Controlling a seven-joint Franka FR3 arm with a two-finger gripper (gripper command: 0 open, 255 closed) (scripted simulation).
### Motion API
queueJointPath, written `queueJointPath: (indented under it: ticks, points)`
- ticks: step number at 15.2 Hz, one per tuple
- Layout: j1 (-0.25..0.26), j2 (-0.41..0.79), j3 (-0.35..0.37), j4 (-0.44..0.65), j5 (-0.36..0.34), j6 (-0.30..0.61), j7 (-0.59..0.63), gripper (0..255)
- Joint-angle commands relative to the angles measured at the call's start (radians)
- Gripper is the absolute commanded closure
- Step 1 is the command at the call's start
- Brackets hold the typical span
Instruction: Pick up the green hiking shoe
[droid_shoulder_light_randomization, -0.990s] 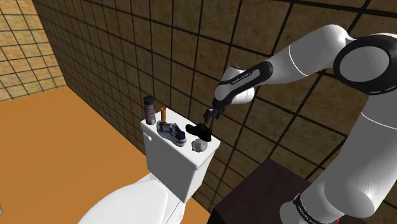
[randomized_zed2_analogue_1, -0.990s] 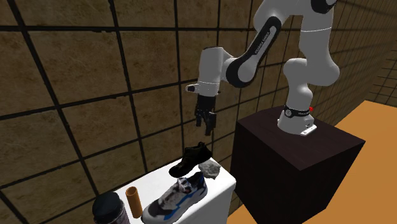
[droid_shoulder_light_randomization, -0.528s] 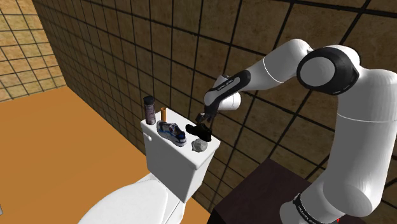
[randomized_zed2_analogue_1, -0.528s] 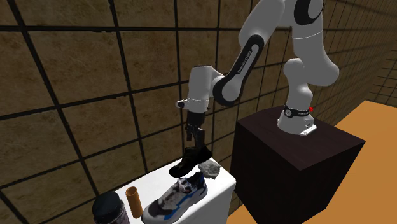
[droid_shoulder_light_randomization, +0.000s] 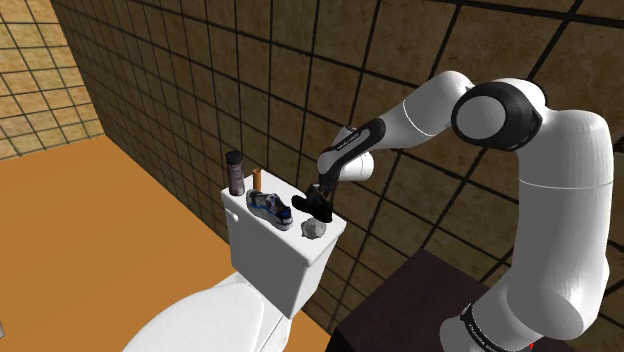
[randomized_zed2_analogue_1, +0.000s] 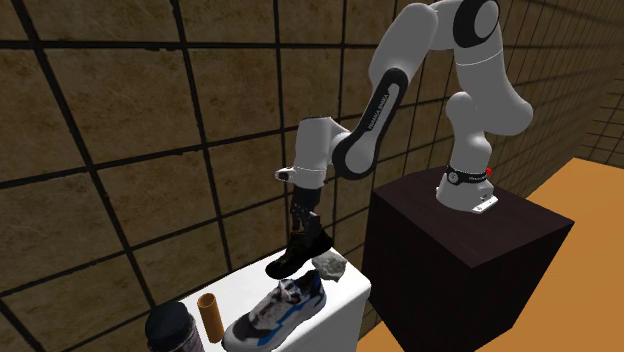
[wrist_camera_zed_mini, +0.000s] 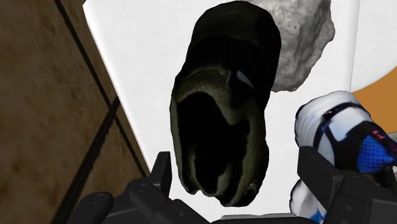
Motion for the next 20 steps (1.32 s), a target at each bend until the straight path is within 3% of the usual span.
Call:
queueJointPath:
  ticks: [1, 10, 20]
  points:
    - [-0.005, 0.010, -0.006, 0.001, 0.001, 0.000, 0.002, 255]
    - [-0.009, 0.008, -0.004, -0.004, 0.003, 0.002, -0.003, 255]
    - [0.008, -0.107, -0.031, -0.022, -0.032, -0.095, 0.039, 255]
